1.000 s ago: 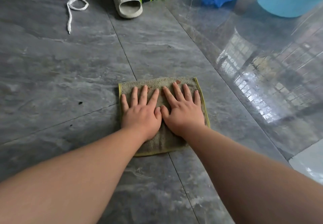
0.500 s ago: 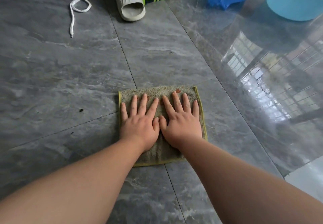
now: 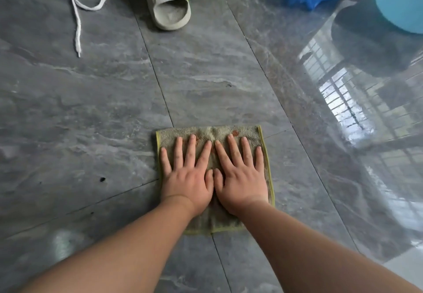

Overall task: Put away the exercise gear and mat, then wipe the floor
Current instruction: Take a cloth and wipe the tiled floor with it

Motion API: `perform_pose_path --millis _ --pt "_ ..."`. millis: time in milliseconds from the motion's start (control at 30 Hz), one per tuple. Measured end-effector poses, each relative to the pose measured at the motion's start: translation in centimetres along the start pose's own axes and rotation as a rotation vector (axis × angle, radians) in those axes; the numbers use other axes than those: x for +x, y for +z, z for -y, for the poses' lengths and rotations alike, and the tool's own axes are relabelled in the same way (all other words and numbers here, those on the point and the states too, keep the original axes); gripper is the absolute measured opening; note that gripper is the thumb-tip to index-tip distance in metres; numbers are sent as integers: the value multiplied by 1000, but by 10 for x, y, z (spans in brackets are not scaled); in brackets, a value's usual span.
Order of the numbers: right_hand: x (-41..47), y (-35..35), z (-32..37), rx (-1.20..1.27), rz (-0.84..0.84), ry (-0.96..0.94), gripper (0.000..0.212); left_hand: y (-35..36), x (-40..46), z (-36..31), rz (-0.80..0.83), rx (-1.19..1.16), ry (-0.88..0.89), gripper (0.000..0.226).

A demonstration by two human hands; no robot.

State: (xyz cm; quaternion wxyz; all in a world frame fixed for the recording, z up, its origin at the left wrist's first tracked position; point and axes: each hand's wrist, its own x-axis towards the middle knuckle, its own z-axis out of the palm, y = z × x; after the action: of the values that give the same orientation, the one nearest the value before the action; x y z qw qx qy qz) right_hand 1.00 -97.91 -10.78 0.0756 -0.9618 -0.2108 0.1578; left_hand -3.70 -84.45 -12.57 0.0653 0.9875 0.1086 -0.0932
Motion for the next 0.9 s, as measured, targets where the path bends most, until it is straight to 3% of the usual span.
perform_pose_path --millis 200,500,667,900 --pt "89 -17 -13 -25 -90 42 70 -9 82 -1 -32 6 1 63" --pt "90 -11 -14 -33 -143 22 68 -10 83 -1 -56 8 -9 59" --pt "67 0 -22 -61 -182 -21 66 -4 60 -4 -89 6 -32 59" --pt "-37 18 -45 -85 -152 -56 66 19 -44 -42 -86 -30 -20 63"
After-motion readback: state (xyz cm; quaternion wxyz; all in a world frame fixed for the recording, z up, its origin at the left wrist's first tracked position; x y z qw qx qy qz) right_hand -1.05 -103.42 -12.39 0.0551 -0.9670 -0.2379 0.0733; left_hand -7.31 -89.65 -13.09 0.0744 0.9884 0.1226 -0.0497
